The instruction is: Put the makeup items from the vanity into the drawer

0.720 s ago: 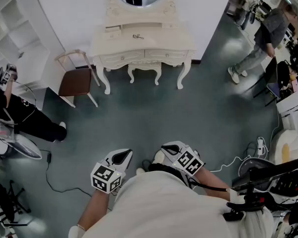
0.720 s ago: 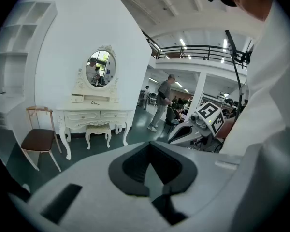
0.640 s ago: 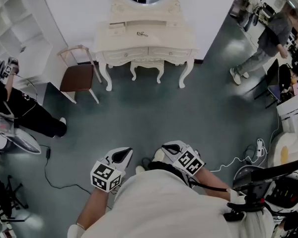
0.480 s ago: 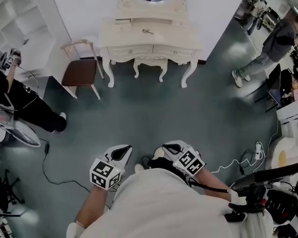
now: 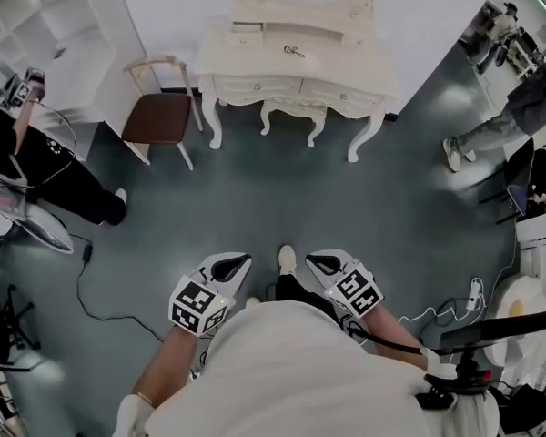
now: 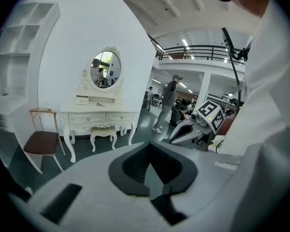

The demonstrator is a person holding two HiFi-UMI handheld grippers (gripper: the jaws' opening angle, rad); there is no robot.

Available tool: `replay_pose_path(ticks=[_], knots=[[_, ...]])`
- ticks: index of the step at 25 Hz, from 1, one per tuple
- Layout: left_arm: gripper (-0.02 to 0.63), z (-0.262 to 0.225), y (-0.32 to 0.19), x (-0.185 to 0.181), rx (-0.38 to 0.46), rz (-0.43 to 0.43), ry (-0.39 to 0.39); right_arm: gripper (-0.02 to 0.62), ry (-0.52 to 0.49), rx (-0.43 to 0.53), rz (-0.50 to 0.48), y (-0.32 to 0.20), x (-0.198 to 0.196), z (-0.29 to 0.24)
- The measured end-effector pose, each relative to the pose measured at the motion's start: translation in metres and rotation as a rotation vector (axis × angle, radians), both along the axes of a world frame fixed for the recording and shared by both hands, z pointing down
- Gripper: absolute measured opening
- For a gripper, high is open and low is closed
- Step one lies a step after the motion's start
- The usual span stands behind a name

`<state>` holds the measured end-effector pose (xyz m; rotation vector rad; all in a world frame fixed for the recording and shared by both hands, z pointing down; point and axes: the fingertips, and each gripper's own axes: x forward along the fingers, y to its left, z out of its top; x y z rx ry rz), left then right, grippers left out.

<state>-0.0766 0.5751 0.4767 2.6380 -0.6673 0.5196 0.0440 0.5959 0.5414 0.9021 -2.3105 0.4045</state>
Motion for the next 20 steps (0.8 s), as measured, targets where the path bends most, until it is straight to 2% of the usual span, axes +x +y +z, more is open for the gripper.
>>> replay_pose_path(ticks=[7,8,9,13,20], knots=[[0.003,-0.023,-0.099,0.056,0.008,-0.009,-0.026,0.004,-0.032,0.063,-0.023,-0.119,0.047,-0.023],[0.003,-0.026,-0.114,0.064,0.014,-0.013,-0.027,0.022,-0.041,0.066,-0.024,-0.135,0.053,-0.025],[0.003,-0.028,-0.128,0.072,0.018,-0.021,-0.028,0.038,-0.051,0.068,-0.028,-0.148,0.061,-0.025],[0.003,-0.027,-0.168,0.107,0.031,-0.056,-0.045,0.038,-0.071,0.077,-0.06,-0.193,0.093,-0.018],[0.017,-0.029,-0.231,0.124,0.003,-0.088,-0.059,0.044,-0.07,0.068,-0.057,-0.271,0.117,-0.012]])
